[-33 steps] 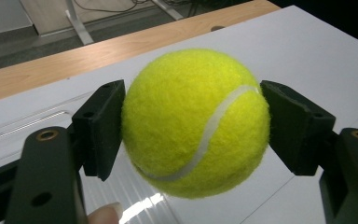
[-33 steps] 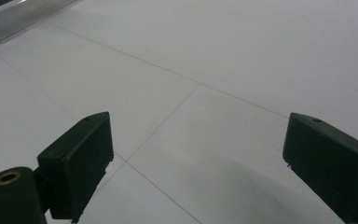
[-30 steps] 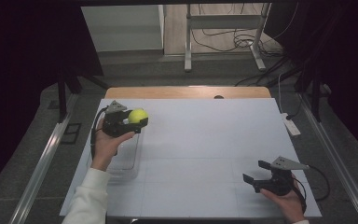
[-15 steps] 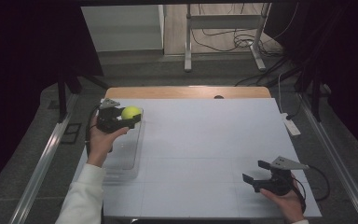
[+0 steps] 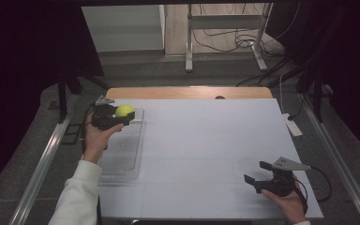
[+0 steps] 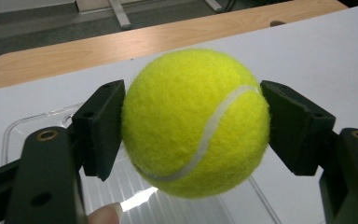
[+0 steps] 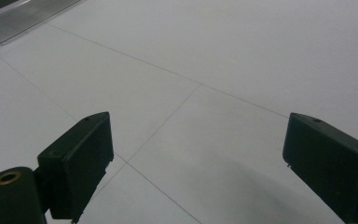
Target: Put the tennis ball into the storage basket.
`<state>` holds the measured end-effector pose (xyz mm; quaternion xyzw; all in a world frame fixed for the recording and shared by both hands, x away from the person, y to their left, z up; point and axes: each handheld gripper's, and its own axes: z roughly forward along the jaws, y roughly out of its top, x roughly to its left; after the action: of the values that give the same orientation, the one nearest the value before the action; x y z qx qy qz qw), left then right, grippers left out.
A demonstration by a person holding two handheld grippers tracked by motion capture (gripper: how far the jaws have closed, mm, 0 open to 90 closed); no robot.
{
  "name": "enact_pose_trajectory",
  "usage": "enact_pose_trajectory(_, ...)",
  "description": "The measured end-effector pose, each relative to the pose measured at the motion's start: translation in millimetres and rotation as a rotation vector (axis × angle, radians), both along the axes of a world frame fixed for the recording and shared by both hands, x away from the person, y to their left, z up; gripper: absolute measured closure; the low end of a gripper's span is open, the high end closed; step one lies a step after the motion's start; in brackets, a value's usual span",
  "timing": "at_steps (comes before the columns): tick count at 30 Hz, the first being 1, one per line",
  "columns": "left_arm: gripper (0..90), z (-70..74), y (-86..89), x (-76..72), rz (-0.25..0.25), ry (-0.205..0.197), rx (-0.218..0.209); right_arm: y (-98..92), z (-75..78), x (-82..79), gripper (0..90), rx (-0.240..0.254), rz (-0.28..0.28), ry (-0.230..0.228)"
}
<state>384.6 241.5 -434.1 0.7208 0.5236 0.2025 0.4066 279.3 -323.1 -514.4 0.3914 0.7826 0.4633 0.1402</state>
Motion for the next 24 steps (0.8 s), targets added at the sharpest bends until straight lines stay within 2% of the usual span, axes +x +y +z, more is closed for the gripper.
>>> enact_pose_trajectory(24, 26.8, -21.2, 22.7, 25.4, 0.099, 0.094, 0.05, 0.1, -0.5, 0.6, 8.6, 0.0, 0.002, 0.003)
